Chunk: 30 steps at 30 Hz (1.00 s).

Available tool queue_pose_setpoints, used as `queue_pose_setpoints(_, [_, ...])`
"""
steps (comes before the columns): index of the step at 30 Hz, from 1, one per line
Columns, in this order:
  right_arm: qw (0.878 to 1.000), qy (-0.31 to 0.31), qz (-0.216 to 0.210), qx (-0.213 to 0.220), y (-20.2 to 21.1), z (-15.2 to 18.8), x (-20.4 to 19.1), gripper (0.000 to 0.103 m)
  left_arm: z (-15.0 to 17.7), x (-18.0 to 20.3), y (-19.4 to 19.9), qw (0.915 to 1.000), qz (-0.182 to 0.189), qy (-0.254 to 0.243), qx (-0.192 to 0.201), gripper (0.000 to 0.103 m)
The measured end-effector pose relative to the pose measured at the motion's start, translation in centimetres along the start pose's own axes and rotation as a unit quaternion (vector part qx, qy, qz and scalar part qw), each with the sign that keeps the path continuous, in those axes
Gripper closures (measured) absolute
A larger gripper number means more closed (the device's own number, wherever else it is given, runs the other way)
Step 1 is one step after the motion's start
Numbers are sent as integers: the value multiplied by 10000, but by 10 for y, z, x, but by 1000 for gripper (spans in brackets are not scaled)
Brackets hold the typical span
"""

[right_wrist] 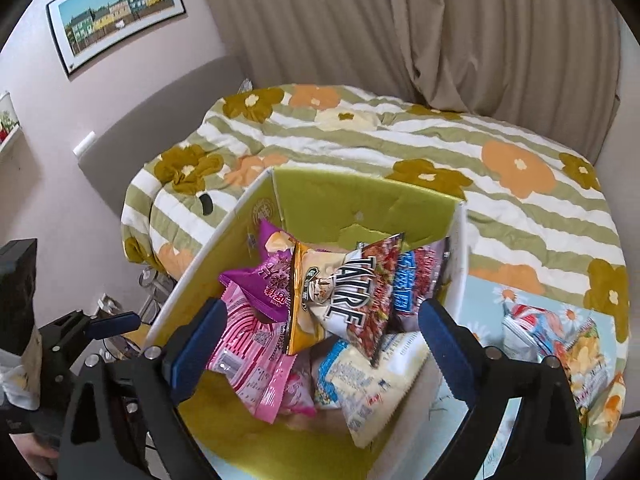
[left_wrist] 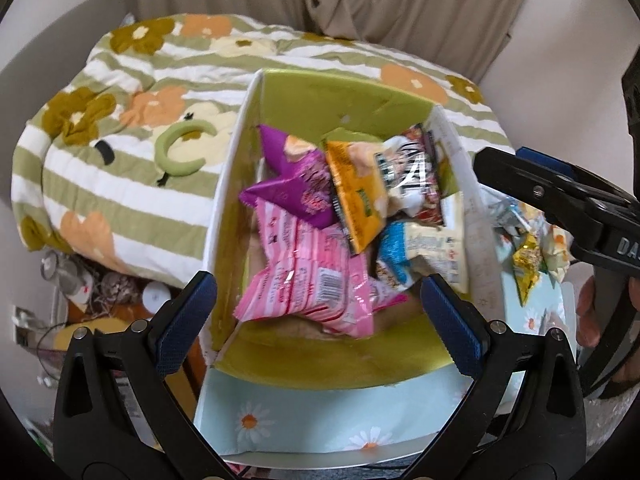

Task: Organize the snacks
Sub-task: 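Move both tools back over the remaining snack bags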

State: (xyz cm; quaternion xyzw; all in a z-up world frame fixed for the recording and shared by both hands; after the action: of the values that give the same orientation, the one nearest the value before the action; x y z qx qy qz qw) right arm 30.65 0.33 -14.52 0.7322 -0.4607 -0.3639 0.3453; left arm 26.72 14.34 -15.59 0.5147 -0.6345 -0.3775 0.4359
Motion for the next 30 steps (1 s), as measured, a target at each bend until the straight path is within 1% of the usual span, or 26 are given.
queue_pose_setpoints(7, [9984, -212, 397, 344, 56, 23, 18, 8, -3, 39, 14, 9975, 412, -569, 120, 2])
queue_pose_setpoints(9, [9968, -317, 618, 393, 73, 34, 28, 8, -2, 53, 16, 9956, 540, -752, 133, 2])
queue_pose_setpoints(14, [9922, -656, 951, 457, 108, 66, 64, 8, 2, 93, 17, 9907, 831, -1072, 130, 2])
queue_pose_setpoints(18, [9875, -844, 1215, 537, 130, 92, 94, 8, 11, 123, 14, 9879, 938, -1234, 90, 2])
queue_pose_setpoints(21, [9848, -934, 1337, 588, 146, 112, 120, 8, 20, 148, 11, 9871, 975, -1271, 70, 2])
queue_pose_setpoints(24, [9832, -915, 1410, 718, 158, 130, 148, 8, 29, 176, 2, 9876, 1010, -1205, 24, 2])
queue_pose_setpoints(27, [9850, -767, 1350, 747, 164, 144, 174, 7, 40, 206, -9, 9895, 999, -1042, -20, 2])
queue_pose_setpoints(30, [9883, -602, 1200, 729, 166, 153, 198, 7, 50, 236, -24, 9908, 999, -910, -93, 2])
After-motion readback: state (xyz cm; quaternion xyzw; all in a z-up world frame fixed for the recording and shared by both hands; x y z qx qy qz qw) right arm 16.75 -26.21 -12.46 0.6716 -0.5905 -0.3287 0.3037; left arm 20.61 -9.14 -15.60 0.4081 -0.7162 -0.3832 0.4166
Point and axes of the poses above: each gripper's, at about its wrist camera, not at the fingertips, and y roughly against the way its jaws point, x to its right, z to its underside, the point moved 2 cm from there along -y, roughly the way its jaws point, and after that the axes turned 9 degrees about -x, right-handed, at the moved point
